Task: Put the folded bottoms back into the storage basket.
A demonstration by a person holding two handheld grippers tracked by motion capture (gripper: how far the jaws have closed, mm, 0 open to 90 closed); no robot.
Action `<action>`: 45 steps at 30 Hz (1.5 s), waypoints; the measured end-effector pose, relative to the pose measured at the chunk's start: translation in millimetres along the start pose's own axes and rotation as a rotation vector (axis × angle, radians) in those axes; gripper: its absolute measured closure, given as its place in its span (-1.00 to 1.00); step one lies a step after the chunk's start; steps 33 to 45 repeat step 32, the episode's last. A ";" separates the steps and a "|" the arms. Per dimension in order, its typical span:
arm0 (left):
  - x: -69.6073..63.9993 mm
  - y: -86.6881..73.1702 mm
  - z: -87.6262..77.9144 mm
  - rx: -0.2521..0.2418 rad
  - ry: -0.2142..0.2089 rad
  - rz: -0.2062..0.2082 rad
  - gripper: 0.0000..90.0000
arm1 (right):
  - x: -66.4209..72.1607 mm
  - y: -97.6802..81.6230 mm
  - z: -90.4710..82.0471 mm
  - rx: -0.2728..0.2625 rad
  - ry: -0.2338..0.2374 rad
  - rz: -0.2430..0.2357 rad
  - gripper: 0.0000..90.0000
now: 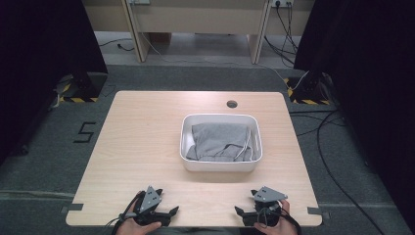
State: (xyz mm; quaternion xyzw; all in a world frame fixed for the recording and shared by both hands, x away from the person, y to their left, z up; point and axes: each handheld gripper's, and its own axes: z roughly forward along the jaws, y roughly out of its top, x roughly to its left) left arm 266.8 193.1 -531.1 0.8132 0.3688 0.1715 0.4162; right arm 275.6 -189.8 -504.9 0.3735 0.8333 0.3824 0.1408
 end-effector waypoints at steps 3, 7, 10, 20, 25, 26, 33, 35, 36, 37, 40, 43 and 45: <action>0.6 -1.6 -2.1 0.000 -0.002 0.004 -0.71 | -1.0 -4.2 0.1 0.018 -0.011 -0.004 -0.63; 0.1 -1.7 -1.9 -0.001 0.000 0.002 -0.71 | -0.8 -10.1 3.1 0.064 -0.048 -0.042 -0.67; -0.2 -1.9 -1.7 -0.002 0.001 0.000 -0.72 | -0.5 -12.4 4.0 0.042 -0.047 -0.033 -0.68; -0.1 -1.9 -1.8 -0.002 0.001 0.000 -0.72 | 1.5 -14.7 3.7 0.029 -0.052 -0.029 -0.68; -0.2 -1.8 -1.7 -0.002 0.002 -0.001 -0.72 | 1.3 -14.8 3.7 0.028 -0.050 -0.031 -0.69; -0.2 -1.6 -1.7 -0.001 0.003 -0.001 -0.72 | 1.3 -14.9 3.7 0.027 -0.050 -0.032 -0.69; 6.2 -2.0 -3.4 0.005 0.023 -0.017 -0.72 | 0.6 -15.2 3.7 0.025 -0.042 -0.037 -0.69; 6.2 -2.0 -3.4 0.005 0.023 -0.017 -0.72 | 0.6 -15.2 3.7 0.025 -0.042 -0.037 -0.69; 6.2 -2.0 -3.4 0.005 0.023 -0.017 -0.72 | 0.6 -15.2 3.7 0.025 -0.042 -0.037 -0.69; 6.2 -2.0 -3.4 0.005 0.023 -0.017 -0.72 | 0.6 -15.2 3.7 0.025 -0.042 -0.037 -0.69; 6.2 -2.0 -3.4 0.005 0.023 -0.017 -0.72 | 0.6 -15.2 3.7 0.025 -0.042 -0.037 -0.69; 6.2 -2.0 -3.4 0.005 0.023 -0.017 -0.72 | 0.6 -15.2 3.7 0.025 -0.042 -0.037 -0.69; 6.2 -2.0 -3.4 0.005 0.023 -0.017 -0.72 | 0.6 -15.2 3.7 0.025 -0.042 -0.037 -0.69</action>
